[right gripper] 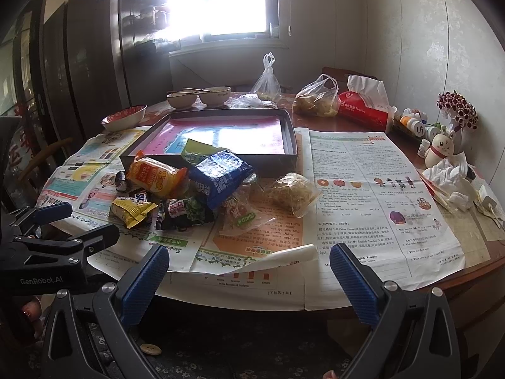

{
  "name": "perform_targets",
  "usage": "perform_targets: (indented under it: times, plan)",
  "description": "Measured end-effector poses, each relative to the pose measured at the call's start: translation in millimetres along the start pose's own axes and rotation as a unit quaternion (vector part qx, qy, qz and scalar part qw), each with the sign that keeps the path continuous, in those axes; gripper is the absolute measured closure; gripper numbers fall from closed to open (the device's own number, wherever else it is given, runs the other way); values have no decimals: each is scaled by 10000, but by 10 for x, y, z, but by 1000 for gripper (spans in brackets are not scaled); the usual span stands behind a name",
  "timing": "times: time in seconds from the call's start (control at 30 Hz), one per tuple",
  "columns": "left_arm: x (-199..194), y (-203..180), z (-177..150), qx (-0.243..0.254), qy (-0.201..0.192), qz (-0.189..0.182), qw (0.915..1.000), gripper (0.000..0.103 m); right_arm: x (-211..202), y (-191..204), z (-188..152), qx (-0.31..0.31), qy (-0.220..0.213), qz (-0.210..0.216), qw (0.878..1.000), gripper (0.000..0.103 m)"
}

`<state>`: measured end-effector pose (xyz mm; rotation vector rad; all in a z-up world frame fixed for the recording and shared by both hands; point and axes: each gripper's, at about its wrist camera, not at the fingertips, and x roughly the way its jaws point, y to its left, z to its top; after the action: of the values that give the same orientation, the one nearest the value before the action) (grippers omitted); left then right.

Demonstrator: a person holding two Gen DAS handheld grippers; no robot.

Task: Organize snacks

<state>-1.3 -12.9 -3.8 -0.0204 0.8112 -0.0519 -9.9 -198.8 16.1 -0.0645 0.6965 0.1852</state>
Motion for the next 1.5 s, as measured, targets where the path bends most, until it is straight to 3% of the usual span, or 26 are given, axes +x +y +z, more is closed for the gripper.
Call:
perform_targets:
  times: [1.5]
  plan:
    - [83,26,3,4,148,-68,9999,0,81,16,-16,-2,62,50,10000,0]
